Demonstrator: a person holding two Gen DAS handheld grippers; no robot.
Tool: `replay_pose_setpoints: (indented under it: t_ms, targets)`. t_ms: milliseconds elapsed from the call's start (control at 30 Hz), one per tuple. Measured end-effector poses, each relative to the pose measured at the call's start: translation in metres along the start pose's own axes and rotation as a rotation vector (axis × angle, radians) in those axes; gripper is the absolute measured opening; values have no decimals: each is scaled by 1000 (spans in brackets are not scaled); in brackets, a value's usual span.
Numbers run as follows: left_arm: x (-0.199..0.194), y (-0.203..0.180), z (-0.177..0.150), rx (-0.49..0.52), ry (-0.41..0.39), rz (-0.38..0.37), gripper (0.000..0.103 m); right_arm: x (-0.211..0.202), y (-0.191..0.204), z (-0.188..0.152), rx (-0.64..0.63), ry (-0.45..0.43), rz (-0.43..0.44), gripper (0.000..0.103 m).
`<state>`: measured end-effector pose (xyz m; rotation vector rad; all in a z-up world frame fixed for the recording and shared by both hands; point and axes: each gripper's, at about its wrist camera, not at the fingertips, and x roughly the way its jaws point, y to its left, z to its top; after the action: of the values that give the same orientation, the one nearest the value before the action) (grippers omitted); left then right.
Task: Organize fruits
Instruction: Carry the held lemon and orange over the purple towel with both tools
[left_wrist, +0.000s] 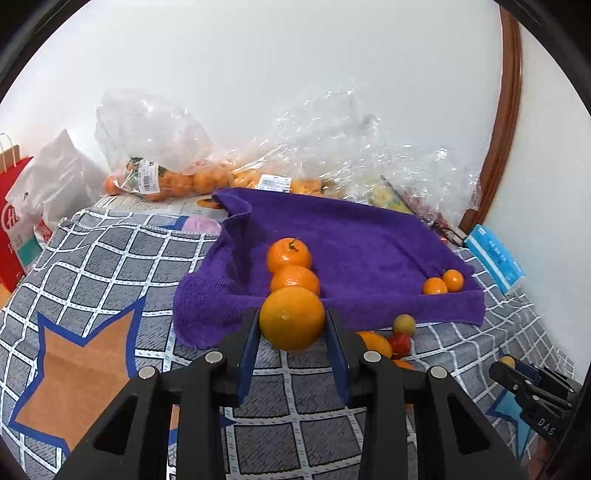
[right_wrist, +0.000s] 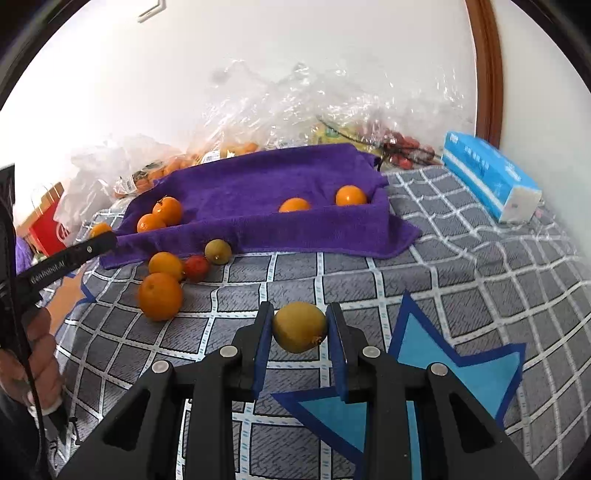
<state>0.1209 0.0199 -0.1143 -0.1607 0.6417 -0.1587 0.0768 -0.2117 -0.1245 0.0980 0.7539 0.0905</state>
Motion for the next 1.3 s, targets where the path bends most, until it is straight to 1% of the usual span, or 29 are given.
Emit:
replay_pose_setpoints:
  t_ms: [67,133,200,267,300,400,633,800,933,1033,1133,1233,1300]
  targets:
    - [-5,1,4,-23,1,-28,33,-5,3,8,-9,5,38,29]
    - [-9,0,11,-33,20,-18,33,-11,6,19,-20,-4,58,29]
    - [-15,-2,19,-27,21,-12,33,-18,8,33,-34,-30,62,29]
    - [-25,-3,31,-25,-6,-32,33,-23,10,48,-56,-65,67,29]
    - [-28,-3,36,-21,-16,-39,33,-25,10,57,-67,-86,55,29]
    - [-33,-8,53,-6,-50,-27,33,-23,8,78,-69,-130,36,29]
    - [-11,-14,84,-17,-67,-12,33,0,-2,118,-41,-158,52,29]
    - [16,-24,95,-4,-77,8,33,25,-5,140,-48,-164,34,29]
    - [38,-25,90,-14,-72,-22,33,50,-12,144,-19,-141,48,29]
    - [49,-25,78,1,-65,-9,33,69,-18,135,-21,-99,41,29]
    - [57,-25,71,14,-47,-2,33,79,-24,129,-29,-83,32,29]
    - [62,-24,66,8,-42,-14,33,85,-29,125,-14,-73,48,29]
    - [64,-25,63,26,-50,-8,33,90,-29,122,-13,-60,58,29]
